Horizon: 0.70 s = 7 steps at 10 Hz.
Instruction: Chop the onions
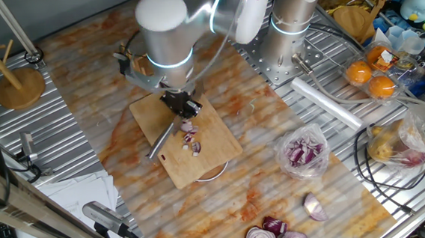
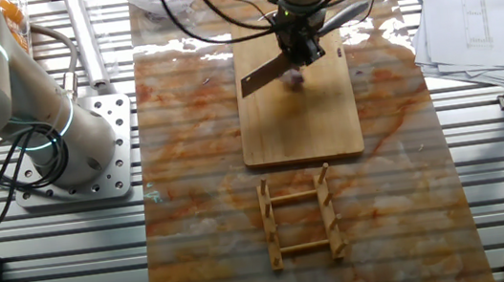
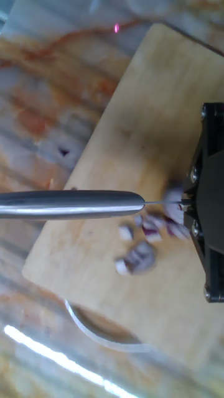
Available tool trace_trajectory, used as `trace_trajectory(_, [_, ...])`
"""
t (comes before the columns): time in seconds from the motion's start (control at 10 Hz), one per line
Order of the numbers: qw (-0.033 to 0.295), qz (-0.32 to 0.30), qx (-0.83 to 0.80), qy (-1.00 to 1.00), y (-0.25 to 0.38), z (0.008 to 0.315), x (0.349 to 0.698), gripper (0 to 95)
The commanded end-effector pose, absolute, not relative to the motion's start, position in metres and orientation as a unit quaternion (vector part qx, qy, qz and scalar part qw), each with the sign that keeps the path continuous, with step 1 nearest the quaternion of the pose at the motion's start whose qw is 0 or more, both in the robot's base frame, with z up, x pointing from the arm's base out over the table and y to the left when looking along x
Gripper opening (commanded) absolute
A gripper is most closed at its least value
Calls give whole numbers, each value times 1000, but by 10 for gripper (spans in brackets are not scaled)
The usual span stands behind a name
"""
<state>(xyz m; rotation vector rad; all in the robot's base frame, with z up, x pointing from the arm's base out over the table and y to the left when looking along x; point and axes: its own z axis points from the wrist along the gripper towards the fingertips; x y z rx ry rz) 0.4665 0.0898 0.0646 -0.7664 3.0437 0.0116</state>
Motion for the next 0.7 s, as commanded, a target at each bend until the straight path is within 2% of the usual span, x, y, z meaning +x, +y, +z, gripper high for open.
trace_trajectory(0.1, [-5,5,-248,969,89,69,468,0])
trace_trajectory(0.7, [-5,4,-248,969,87,62,470,0])
